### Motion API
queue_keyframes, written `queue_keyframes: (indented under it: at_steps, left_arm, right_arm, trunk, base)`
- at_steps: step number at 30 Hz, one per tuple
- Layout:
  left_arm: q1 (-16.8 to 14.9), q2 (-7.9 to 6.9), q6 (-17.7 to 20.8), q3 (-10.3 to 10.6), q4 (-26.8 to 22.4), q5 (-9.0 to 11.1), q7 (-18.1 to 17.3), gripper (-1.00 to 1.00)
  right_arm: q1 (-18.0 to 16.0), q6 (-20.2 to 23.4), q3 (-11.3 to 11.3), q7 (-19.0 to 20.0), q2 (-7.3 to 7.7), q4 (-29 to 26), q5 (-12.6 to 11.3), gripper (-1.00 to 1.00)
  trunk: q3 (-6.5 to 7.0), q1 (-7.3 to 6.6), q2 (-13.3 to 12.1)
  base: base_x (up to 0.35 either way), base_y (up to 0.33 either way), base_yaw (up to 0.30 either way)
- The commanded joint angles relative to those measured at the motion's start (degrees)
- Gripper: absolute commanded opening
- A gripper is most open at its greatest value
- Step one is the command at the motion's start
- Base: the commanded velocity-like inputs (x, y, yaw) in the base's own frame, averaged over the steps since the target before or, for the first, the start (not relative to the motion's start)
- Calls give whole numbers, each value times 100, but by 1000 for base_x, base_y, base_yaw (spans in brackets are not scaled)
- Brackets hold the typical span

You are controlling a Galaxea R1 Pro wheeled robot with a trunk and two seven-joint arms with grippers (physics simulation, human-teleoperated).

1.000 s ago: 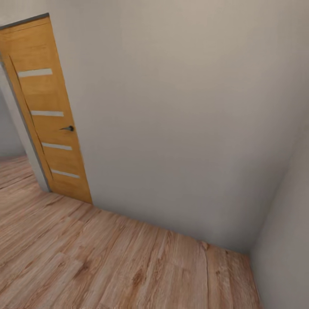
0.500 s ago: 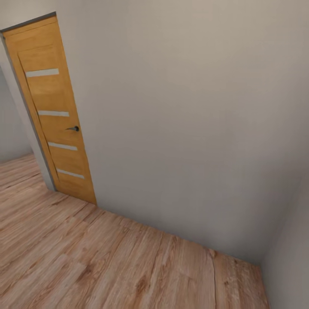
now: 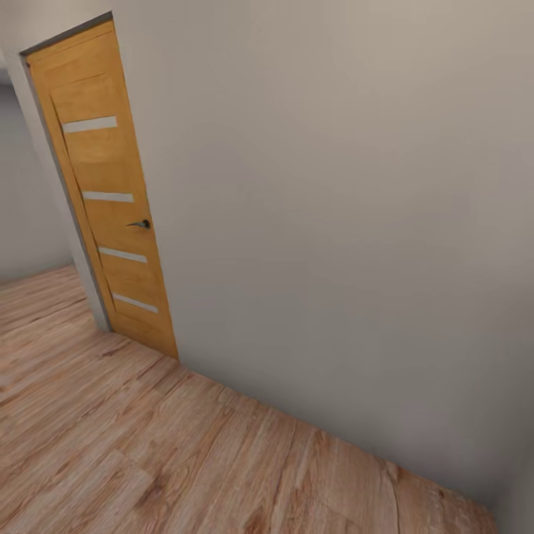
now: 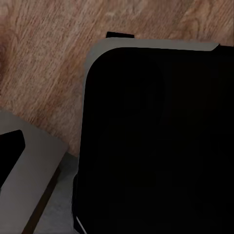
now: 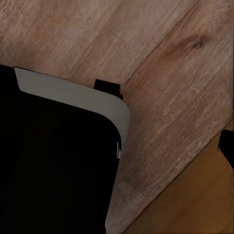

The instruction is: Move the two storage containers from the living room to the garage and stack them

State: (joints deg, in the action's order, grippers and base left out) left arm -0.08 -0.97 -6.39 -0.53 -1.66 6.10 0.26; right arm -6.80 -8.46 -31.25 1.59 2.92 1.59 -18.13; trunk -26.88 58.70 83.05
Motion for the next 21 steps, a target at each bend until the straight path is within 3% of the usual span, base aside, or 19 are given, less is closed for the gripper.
queue_keyframes:
  at_steps: [1,14,21]
  left_arm:
    - [-1,1,-12,0,-1,50,0,100]
    - [-1,1,-12,0,-1,55,0,100]
    - [-1,1,-12,0,-1,57,0,100]
  right_arm:
    - [-6,-33,-48,17,-2,17,-59,100]
    - [-6,-39,-48,17,-2,17,-59,100]
    - [-6,-37,-48,17,-2,17,-59,100]
  trunk:
    - [-5,3,2]
    - [-5,3,2]
    - [-5,3,2]
  base:
    - [322,0,268]
    - [304,0,270]
    - [143,0,271]
